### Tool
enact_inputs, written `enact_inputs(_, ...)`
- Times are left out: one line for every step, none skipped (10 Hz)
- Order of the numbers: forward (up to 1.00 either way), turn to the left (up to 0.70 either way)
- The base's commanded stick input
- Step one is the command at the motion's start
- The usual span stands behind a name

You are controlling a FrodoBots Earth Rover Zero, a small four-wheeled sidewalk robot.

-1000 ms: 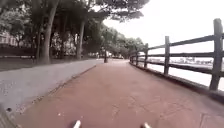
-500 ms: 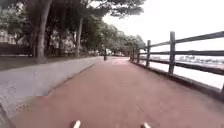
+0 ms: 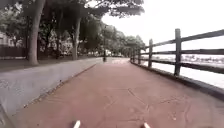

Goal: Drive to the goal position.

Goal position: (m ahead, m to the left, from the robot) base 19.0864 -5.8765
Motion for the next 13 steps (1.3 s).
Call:
enact_inputs(0.70, 0.00)
enact_inputs(0.70, 0.00)
enact_inputs(0.70, 0.00)
enact_inputs(0.70, 0.00)
enact_inputs(0.70, 0.00)
enact_inputs(0.70, 0.00)
enact_inputs(0.70, 0.00)
enact_inputs(0.70, 0.00)
enact_inputs(0.70, 0.00)
enact_inputs(0.70, 0.00)
enact_inputs(0.70, 0.00)
enact_inputs(0.70, 0.00)
enact_inputs(0.70, 0.00)
